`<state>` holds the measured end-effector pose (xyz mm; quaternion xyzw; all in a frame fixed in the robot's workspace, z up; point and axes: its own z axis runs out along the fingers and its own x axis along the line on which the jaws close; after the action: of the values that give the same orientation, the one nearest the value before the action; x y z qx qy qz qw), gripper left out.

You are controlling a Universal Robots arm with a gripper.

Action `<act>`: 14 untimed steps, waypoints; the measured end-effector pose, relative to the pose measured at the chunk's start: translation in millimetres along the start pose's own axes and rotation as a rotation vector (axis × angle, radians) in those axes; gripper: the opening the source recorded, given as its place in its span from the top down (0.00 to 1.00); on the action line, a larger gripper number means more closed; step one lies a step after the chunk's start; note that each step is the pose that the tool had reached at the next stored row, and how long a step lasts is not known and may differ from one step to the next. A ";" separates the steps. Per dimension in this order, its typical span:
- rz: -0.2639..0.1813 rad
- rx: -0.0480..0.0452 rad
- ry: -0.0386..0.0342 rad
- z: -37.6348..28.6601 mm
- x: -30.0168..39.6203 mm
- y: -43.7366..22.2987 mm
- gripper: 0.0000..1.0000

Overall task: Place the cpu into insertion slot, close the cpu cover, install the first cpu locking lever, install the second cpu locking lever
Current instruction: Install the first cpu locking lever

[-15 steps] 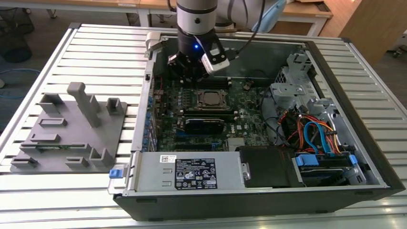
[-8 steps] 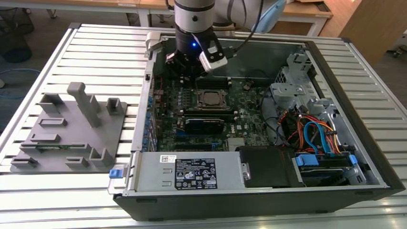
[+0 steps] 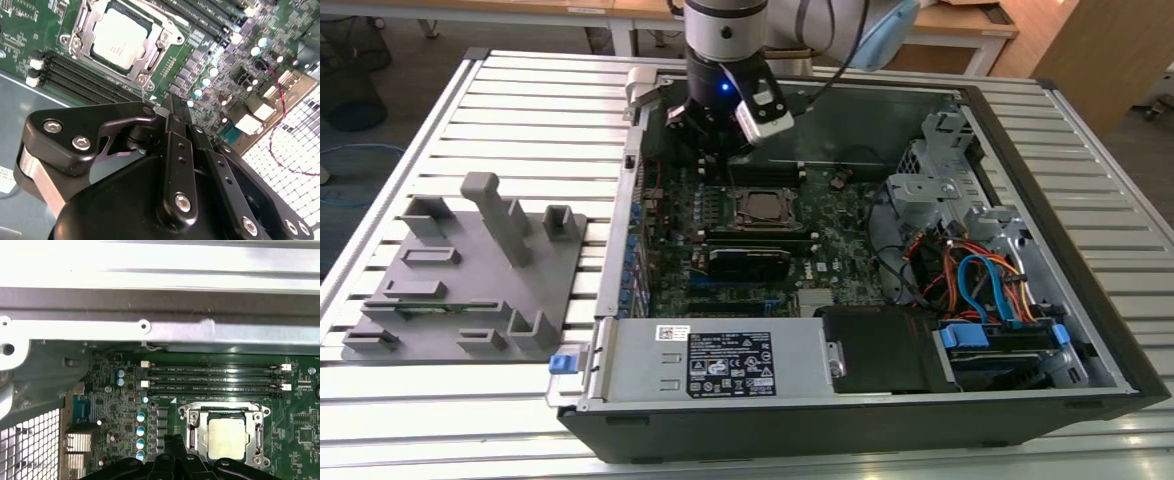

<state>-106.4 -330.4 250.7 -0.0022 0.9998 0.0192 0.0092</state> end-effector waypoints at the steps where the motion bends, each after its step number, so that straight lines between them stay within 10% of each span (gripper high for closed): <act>1: 0.000 -0.0001 0.0000 0.1 0.6 1.0 0.90; 14: -0.001 0.0000 -0.0004 0.3 4.7 15.0 0.90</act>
<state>-111.1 -315.4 250.9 -0.0026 0.9998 0.0192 0.0094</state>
